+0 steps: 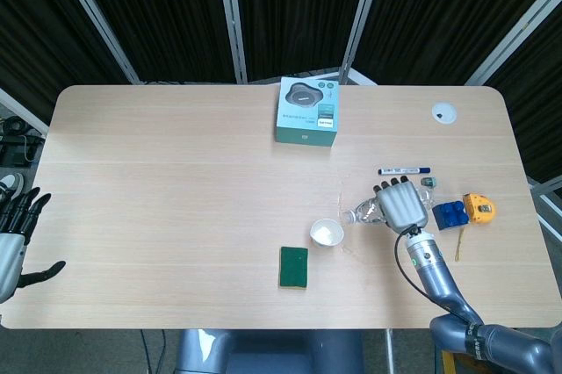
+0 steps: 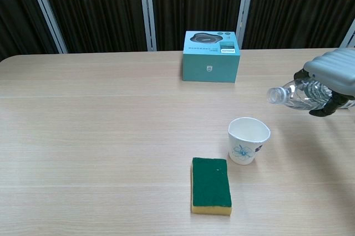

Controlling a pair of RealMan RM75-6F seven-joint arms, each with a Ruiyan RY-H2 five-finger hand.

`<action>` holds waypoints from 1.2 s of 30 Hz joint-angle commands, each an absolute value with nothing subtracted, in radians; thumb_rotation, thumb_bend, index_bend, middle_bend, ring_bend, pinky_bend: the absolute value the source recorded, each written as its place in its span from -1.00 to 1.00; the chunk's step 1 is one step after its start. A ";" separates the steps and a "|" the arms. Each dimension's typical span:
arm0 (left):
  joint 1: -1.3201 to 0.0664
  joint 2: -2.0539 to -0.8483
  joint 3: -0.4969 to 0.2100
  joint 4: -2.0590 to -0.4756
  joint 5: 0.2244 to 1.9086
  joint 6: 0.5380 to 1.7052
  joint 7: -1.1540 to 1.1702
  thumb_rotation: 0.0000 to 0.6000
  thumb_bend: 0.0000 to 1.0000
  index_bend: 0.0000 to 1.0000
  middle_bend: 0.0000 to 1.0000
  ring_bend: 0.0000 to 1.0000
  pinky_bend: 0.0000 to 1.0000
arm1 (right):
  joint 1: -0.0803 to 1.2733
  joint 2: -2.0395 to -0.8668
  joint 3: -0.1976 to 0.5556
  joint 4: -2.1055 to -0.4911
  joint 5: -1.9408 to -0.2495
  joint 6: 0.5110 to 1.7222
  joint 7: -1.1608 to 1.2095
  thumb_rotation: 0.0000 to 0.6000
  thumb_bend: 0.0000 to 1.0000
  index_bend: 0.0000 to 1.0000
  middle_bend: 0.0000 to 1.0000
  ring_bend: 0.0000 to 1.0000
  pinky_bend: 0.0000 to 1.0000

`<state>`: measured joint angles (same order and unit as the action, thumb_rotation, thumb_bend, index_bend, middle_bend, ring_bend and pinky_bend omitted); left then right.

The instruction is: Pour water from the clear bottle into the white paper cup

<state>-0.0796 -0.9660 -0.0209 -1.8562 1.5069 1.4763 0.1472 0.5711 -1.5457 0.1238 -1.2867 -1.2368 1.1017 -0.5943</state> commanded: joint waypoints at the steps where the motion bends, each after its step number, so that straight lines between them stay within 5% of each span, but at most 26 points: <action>1: -0.079 -0.966 -0.021 -1.857 1.507 1.477 0.147 1.00 -1.00 -1.00 -1.00 -1.00 -1.00 | 0.571 -1.545 0.123 -1.288 -1.237 1.104 -0.601 1.00 -0.41 0.08 0.23 -0.02 -0.09; 36: -0.079 -0.963 -0.020 -1.860 1.505 1.475 0.149 1.00 -1.00 -1.00 -1.00 -1.00 -1.00 | 0.566 -1.562 0.112 -1.275 -1.283 1.167 -0.710 1.00 -0.41 0.08 0.24 -0.01 -0.09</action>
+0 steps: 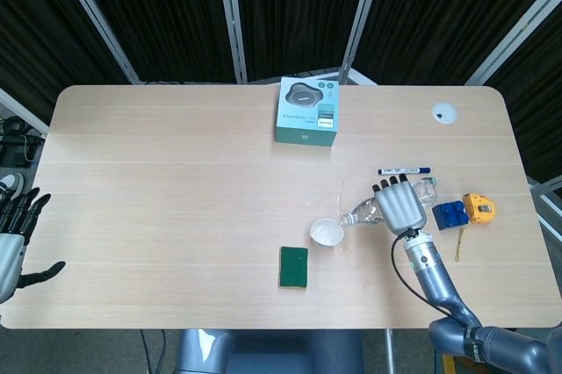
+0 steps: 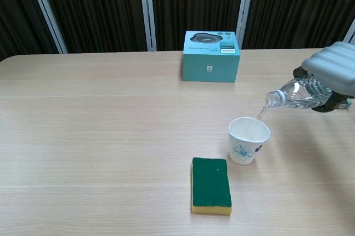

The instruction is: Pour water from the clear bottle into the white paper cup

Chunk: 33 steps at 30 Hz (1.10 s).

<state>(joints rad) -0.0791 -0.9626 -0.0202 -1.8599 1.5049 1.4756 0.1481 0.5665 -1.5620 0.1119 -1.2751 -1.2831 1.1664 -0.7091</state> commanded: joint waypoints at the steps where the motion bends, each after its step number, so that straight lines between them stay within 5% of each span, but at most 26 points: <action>1: -0.079 -0.963 -0.020 -1.860 1.505 1.475 0.149 1.00 -1.00 -1.00 -1.00 -1.00 -1.00 | 0.566 -1.563 0.113 -1.275 -1.282 1.167 -0.710 1.00 -0.41 0.08 0.24 -0.01 -0.09; 23: -0.080 -0.962 -0.021 -1.861 1.501 1.472 0.148 1.00 -1.00 -1.00 -1.00 -1.00 -1.00 | 0.562 -1.563 0.125 -1.272 -1.283 1.162 -0.661 1.00 -0.40 0.09 0.24 -0.01 -0.09; 33: -0.084 -0.964 -0.022 -1.860 1.493 1.464 0.152 1.00 -1.00 -1.00 -1.00 -1.00 -1.00 | 0.558 -1.534 0.174 -1.351 -1.262 1.098 -0.340 1.00 -0.38 0.09 0.24 -0.01 -0.09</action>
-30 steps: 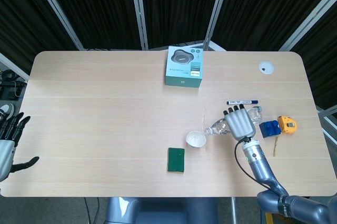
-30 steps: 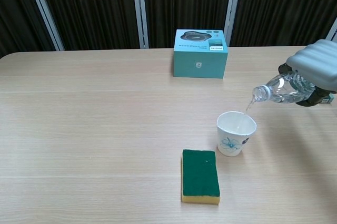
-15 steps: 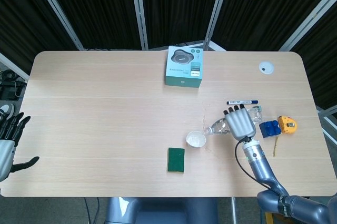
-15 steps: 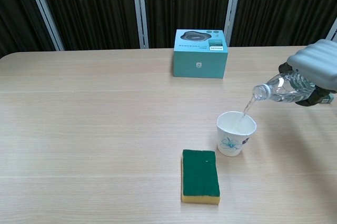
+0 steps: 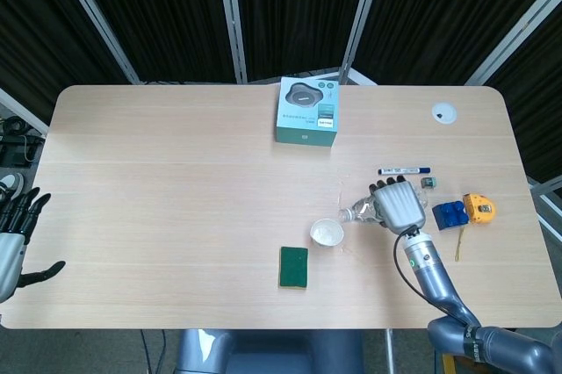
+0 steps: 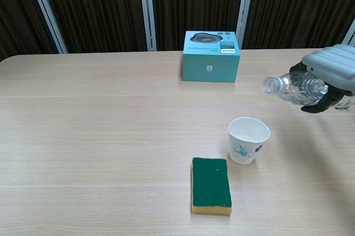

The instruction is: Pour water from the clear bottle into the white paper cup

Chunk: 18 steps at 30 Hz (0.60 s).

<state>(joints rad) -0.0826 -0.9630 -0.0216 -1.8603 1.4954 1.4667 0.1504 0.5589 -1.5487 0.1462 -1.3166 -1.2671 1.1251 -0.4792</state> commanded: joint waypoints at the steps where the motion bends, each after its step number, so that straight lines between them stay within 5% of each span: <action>1: -0.084 -0.964 -0.022 -1.860 1.492 1.463 0.152 1.00 -1.00 -1.00 -1.00 -1.00 -1.00 | 0.559 -1.532 0.181 -1.353 -1.264 1.094 -0.301 1.00 -0.38 0.09 0.24 -0.01 -0.09; 18: -0.097 -0.973 -0.031 -1.853 1.459 1.439 0.164 1.00 -1.00 -1.00 -1.00 -1.00 -1.00 | 0.580 -1.573 0.244 -1.252 -1.252 0.964 0.240 1.00 -0.34 0.09 0.24 -0.01 -0.09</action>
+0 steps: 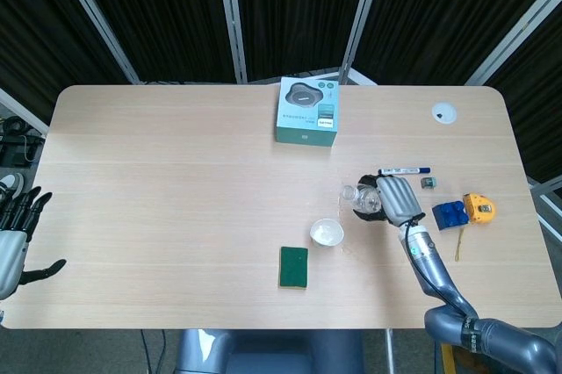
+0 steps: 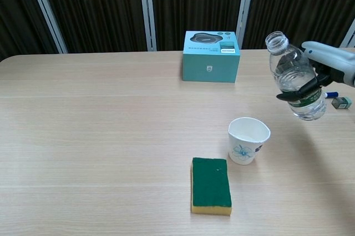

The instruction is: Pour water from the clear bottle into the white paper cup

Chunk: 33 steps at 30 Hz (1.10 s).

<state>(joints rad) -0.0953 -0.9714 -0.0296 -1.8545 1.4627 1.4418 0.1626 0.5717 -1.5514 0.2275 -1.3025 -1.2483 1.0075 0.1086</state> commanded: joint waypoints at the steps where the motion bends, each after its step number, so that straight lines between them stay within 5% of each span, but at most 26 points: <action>1: -0.099 -0.974 -0.032 -1.852 1.455 1.435 0.165 1.00 -1.00 -1.00 -1.00 -1.00 -1.00 | 0.582 -1.581 0.247 -1.235 -1.258 0.957 0.290 1.00 -0.34 0.09 0.24 -0.01 -0.09; 13: -0.110 -0.986 -0.039 -1.846 1.424 1.416 0.186 1.00 -1.00 -1.00 -1.00 -1.00 -1.00 | 0.588 -1.724 0.283 -0.993 -1.319 1.014 0.701 1.00 -0.31 0.09 0.24 -0.03 -0.09; 33: -0.115 -0.987 -0.036 -1.847 1.413 1.407 0.195 1.00 -1.00 -1.00 -1.00 -1.00 -1.00 | 0.598 -1.914 0.262 -0.689 -1.348 1.062 0.876 1.00 -0.35 0.06 0.22 -0.08 -0.14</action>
